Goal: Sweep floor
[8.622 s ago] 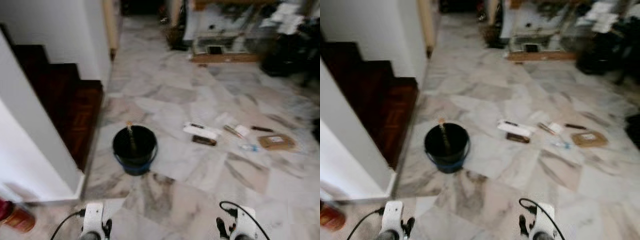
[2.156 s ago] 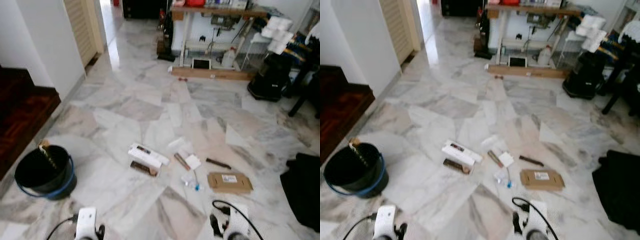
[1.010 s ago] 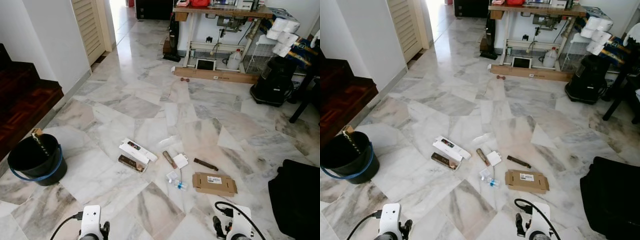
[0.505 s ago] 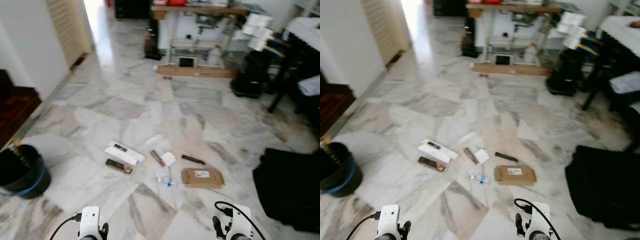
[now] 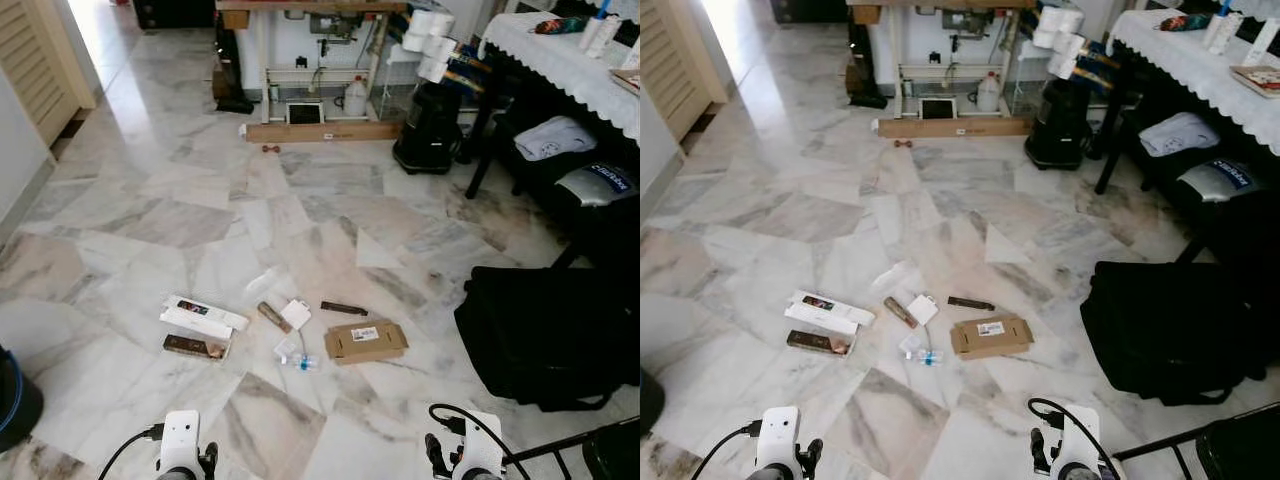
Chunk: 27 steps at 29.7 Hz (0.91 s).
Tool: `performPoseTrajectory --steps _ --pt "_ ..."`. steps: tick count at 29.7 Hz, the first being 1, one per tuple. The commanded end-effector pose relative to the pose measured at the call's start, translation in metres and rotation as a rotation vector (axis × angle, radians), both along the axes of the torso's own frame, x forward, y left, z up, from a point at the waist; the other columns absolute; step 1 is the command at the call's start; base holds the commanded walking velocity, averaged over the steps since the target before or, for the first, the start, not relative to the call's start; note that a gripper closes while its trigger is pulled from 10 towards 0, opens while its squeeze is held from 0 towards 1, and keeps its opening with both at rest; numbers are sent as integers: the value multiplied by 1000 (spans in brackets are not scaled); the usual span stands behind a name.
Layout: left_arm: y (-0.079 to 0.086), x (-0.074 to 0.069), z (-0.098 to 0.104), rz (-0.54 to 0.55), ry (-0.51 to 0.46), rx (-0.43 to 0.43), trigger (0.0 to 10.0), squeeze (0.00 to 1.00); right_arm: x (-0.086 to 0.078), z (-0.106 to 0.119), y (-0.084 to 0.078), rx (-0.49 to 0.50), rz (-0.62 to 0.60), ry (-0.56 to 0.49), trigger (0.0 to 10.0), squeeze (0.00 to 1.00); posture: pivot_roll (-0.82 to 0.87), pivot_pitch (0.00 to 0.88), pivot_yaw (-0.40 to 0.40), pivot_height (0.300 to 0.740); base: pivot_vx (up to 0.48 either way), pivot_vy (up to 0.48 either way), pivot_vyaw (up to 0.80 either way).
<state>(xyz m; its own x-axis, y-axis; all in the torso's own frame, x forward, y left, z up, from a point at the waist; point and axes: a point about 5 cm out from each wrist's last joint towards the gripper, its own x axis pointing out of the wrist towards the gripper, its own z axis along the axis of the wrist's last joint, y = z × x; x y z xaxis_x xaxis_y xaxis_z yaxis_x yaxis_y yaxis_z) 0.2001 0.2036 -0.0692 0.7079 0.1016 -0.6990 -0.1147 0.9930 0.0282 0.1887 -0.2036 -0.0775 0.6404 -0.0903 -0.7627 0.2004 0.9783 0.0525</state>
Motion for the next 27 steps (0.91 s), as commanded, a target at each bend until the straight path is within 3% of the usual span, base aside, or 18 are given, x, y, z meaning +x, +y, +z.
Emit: performPoseTrajectory --steps 1,5,18,27 --pt "1 -1 0 26 -4 -19 10000 0 -4 -2 0 -1 6 20 10000 0 3 0 -11 740 0 480 -763" --pt "0 0 0 16 -4 -14 10000 0 -4 -2 0 -2 7 22 10000 0 3 0 -11 740 0 441 -759" --pt "-4 -1 -2 11 6 -14 10000 0 -5 -3 -1 -2 4 26 10000 0 5 2 -14 740 0 0 -756" --pt "2 -5 -3 19 15 -11 10000 0 -4 -2 -1 -1 5 23 10000 0 6 7 -14 740 0 0 -756"
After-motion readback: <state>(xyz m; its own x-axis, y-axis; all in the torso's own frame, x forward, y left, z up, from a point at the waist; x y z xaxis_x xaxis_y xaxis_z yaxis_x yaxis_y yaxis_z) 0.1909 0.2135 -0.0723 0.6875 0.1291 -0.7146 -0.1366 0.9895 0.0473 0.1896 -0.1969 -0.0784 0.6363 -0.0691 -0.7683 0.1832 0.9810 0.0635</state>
